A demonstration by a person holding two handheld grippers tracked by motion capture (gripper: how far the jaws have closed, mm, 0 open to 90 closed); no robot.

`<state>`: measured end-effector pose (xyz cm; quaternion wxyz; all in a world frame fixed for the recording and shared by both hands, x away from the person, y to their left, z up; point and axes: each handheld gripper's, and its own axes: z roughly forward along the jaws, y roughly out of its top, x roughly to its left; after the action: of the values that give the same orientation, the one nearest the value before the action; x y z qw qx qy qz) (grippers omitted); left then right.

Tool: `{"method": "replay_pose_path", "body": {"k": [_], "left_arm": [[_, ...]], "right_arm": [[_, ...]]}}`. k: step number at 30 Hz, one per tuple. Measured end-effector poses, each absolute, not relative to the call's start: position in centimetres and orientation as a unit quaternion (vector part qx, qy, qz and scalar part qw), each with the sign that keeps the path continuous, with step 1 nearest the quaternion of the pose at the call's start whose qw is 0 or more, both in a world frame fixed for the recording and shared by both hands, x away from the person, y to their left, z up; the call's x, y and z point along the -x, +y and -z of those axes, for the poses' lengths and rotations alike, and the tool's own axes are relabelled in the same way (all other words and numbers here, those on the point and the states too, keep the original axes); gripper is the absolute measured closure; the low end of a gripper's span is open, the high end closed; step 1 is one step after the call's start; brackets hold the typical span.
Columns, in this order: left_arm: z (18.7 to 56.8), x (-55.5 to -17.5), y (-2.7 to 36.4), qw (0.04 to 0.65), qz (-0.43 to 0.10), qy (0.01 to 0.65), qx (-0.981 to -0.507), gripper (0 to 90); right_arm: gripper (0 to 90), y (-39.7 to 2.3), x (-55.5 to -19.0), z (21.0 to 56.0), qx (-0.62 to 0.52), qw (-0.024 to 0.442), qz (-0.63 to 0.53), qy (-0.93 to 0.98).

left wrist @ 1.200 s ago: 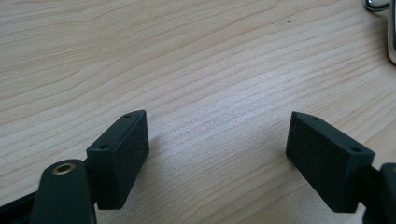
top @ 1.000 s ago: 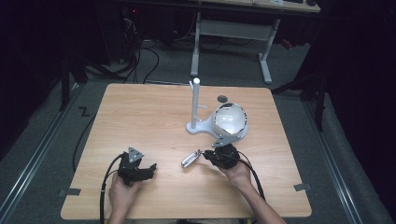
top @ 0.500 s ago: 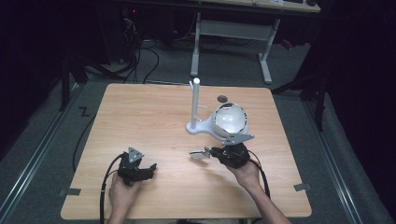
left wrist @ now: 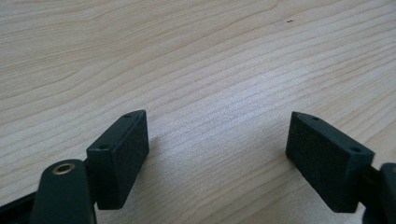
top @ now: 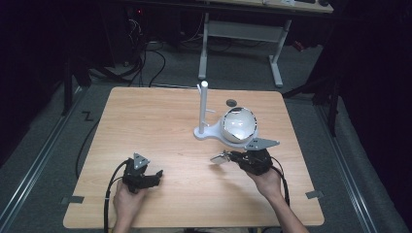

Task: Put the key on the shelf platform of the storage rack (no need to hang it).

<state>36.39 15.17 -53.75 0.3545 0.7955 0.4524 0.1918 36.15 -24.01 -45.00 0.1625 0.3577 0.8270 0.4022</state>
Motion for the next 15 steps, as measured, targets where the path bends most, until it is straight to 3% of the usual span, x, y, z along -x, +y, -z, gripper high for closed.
{"method": "replay_pose_path", "body": {"k": [15], "left_arm": [[53.8,-36.4,15.2,0.355,-0.192,0.453,-0.795,21.6]], "right_arm": [[81.9,-27.4,-35.3,43.7,-0.388,0.175,-0.415,0.804]]}}
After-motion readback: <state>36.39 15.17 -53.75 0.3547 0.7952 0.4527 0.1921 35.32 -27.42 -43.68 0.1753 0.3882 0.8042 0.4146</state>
